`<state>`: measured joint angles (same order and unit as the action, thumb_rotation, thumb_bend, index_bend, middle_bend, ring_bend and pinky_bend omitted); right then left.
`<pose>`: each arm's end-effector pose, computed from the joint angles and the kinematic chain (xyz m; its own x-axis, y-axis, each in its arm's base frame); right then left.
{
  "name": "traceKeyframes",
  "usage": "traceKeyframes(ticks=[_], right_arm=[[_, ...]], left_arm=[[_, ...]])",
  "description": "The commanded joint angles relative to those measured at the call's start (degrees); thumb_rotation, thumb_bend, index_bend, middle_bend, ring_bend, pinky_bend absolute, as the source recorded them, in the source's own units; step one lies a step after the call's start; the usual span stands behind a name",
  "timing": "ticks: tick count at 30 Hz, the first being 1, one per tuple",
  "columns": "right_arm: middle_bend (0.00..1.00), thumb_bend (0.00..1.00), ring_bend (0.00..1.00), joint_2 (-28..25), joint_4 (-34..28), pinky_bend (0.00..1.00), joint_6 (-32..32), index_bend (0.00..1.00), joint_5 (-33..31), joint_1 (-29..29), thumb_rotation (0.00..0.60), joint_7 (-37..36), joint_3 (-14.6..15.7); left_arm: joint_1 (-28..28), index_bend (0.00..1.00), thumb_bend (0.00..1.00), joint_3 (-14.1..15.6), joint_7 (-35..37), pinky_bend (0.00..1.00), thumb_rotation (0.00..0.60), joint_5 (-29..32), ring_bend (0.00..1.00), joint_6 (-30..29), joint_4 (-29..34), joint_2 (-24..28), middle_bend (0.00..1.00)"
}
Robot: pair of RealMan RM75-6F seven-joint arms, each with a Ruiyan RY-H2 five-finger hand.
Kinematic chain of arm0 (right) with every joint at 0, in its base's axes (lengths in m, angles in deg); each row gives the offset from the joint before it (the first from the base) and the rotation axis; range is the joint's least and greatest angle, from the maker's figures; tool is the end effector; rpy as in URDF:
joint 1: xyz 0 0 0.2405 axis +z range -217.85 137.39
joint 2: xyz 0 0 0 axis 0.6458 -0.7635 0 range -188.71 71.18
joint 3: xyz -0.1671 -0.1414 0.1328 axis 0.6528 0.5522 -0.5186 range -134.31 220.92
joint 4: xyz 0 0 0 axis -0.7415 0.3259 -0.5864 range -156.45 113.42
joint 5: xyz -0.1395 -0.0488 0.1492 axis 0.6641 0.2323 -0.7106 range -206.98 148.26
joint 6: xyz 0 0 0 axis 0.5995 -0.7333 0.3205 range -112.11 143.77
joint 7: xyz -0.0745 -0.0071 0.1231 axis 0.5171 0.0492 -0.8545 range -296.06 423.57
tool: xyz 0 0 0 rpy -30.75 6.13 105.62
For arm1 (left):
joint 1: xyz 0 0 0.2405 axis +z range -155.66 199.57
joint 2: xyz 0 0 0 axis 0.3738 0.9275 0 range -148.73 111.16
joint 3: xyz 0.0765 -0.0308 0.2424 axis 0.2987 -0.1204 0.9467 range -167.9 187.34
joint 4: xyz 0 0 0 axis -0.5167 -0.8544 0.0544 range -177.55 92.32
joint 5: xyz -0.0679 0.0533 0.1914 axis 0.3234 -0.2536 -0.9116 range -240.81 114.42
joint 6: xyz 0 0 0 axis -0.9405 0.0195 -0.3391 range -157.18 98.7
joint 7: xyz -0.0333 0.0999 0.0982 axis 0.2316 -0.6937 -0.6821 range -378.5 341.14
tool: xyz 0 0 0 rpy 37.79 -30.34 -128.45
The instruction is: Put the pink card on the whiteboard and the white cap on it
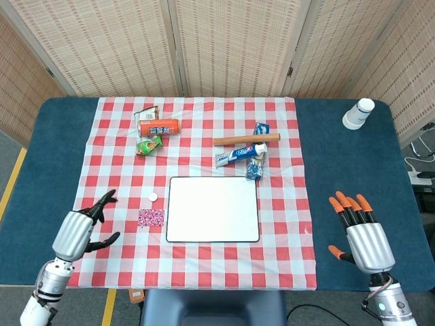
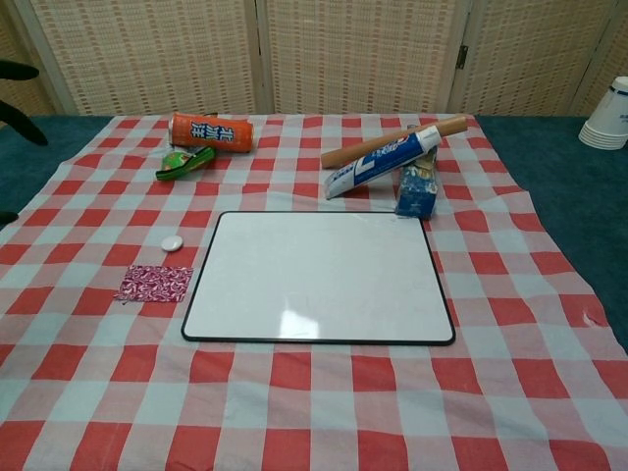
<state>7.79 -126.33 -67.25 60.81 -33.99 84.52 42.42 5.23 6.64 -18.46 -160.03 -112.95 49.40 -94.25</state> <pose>-0.2502 -0.1746 0.1196 0.4982 -0.0426 0.8660 -0.8614 -0.1382 0.4888 -0.2220 0.2276 0.0884 0.2321 -0.0117 0.9726 0.8930 -0.3939 -0.2178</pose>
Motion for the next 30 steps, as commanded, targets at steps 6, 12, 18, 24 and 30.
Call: traceKeyframes(ticks=[6,12,18,24,30], right_arm=[[0.00,0.00,0.00,-1.05,-0.25,0.08,1.68,0.00,0.09,0.76,0.561,-1.04,0.30],[0.00,0.00,0.00,-1.43,-0.34,0.08,2.52,0.00,-0.47,1.13,0.561,-1.39,0.18],[0.00,0.00,0.00,-1.60,-0.19,0.08,2.33,0.00,-0.27,1.20,0.560,-1.93,0.05],[0.00,0.00,0.00,-1.89,0.18,0.08,2.46,0.00,-0.31,1.38,0.561,-3.07,-0.10],[0.00,0.00,0.00,-2.10,0.18,0.08,2.92,0.00,-0.87,1.65,0.561,-3.48,-0.33]], left_arm=[[-3.68,0.25,0.25,-0.14,-20.23,0.98,0.600,2.39,1.00,9.74,5.08,0.55,0.91],[-8.92,0.24,0.25,-2.20,-34.13,0.97,0.600,16.19,1.00,23.63,12.29,4.43,0.90],[-12.89,0.26,0.25,-4.16,-40.47,0.96,0.600,27.03,0.99,28.09,15.57,3.92,0.89],[-16.46,0.30,0.25,-4.32,-45.61,0.96,0.600,33.79,0.99,28.47,15.08,1.58,0.89],[-18.73,0.28,0.26,-4.42,-47.20,0.96,0.600,39.60,1.00,26.82,10.34,-3.76,0.89]])
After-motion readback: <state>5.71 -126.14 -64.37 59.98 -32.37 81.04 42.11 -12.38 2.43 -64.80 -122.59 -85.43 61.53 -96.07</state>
